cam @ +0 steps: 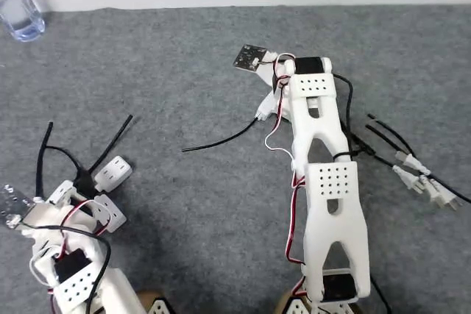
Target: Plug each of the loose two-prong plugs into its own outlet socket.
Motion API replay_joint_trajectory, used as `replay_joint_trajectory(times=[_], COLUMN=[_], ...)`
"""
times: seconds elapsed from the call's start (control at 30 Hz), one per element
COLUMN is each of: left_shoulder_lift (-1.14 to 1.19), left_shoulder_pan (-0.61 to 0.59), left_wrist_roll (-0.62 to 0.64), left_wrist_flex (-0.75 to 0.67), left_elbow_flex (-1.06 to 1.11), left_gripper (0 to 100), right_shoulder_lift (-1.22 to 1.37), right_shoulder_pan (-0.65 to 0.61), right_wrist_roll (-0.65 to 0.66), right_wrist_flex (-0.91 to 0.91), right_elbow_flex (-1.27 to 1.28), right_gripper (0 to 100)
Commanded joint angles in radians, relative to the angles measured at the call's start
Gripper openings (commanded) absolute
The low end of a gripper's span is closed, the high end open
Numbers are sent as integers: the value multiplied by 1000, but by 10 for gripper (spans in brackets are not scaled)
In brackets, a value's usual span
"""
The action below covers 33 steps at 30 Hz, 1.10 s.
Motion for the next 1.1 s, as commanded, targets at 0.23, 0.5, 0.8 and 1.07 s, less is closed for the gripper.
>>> replay_joint_trajectory(times=[0.23, 0.5, 0.8, 1.07], left_shoulder_lift=[-2, -2, -2, -2], left_shoulder_pan=[3, 3, 3, 3], left_wrist_roll=[-3, -3, -3, -3], left_wrist_flex=[-17, -17, -17, -17], left_elbow_flex=[-5, -5, -5, -5], left_gripper=[317, 317, 317, 317], right_shoulder_lift=[28, 36, 53, -15], right_shoulder_pan=[-38, -82, -79, -82], right_wrist_roll=[3, -14, -84, -98], right_wrist_flex=[-8, -44, -41, 54], right_elbow_flex=[-218, -350, -322, -324], right_gripper=[9, 9, 329, 414])
